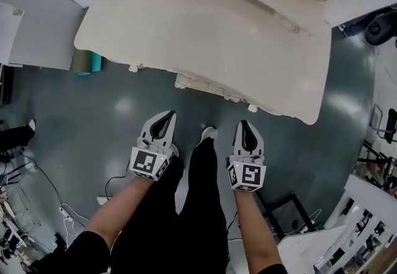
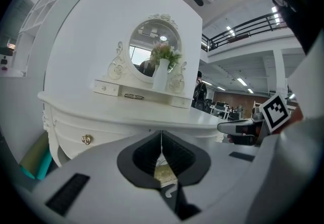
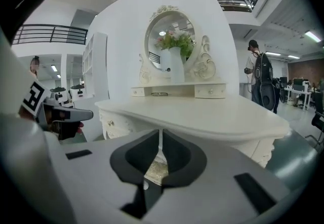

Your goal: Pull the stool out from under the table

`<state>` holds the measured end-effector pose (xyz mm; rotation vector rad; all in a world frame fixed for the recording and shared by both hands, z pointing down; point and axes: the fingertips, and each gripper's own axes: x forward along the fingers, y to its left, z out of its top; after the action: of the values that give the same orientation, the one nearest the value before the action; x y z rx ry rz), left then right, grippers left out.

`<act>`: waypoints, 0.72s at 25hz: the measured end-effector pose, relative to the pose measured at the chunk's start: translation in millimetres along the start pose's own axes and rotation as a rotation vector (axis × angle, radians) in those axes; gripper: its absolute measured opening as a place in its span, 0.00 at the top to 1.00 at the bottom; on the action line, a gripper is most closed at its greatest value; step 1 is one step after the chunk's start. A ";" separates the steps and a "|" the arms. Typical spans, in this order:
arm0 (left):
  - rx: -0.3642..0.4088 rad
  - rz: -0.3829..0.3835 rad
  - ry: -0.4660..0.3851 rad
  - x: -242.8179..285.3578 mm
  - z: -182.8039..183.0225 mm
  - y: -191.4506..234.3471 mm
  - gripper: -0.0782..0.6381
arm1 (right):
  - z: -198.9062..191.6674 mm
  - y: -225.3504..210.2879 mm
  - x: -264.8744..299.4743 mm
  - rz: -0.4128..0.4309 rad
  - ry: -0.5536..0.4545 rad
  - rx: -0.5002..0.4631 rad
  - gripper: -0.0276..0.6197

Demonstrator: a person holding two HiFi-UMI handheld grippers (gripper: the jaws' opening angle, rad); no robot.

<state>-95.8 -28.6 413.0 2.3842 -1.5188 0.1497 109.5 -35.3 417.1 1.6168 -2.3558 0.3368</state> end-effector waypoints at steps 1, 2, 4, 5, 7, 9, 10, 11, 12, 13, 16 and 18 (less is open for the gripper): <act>0.003 0.001 0.001 2.6 -7.7 4.9 0.87 | -9.2 2.0 6.3 0.005 0.005 -0.014 0.93; 0.005 0.003 0.001 5.1 -15.4 10.0 0.87 | -17.9 3.2 12.2 0.010 0.008 -0.027 0.93; 0.007 0.007 -0.002 10.1 -31.6 19.3 0.87 | -36.4 2.7 23.4 0.021 0.013 -0.045 0.93; 0.005 0.009 -0.002 13.0 -40.8 23.8 0.87 | -47.1 1.3 28.7 0.028 0.016 -0.051 0.93; -0.010 0.018 0.011 19.0 -61.9 32.7 0.87 | -72.1 -4.2 36.9 0.038 0.031 -0.063 0.93; -0.027 0.028 0.027 24.7 -81.7 40.6 0.87 | -96.3 -14.8 42.3 0.031 0.055 -0.070 0.93; -0.031 0.030 0.033 28.0 -89.9 44.3 0.87 | -106.5 -20.5 45.5 0.023 0.065 -0.070 0.93; -0.034 0.028 0.040 31.7 -97.6 47.9 0.87 | -115.7 -25.4 49.0 0.014 0.074 -0.068 0.93; -0.037 0.023 0.048 35.9 -105.1 51.2 0.87 | -124.2 -29.2 52.5 0.005 0.080 -0.066 0.93; -0.040 0.017 0.055 40.3 -112.6 54.2 0.87 | -132.3 -32.1 55.9 -0.004 0.084 -0.064 0.93; -0.033 0.009 0.065 54.2 -134.8 61.8 0.87 | -157.6 -38.2 66.5 -0.021 0.099 -0.067 0.93; -0.020 0.008 0.068 63.1 -150.6 67.1 0.87 | -176.4 -40.5 75.1 -0.020 0.110 -0.065 0.93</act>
<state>-117.1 -62.3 585.0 2.3336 -1.4919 0.2134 136.5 -56.0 610.1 1.5499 -2.2443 0.3331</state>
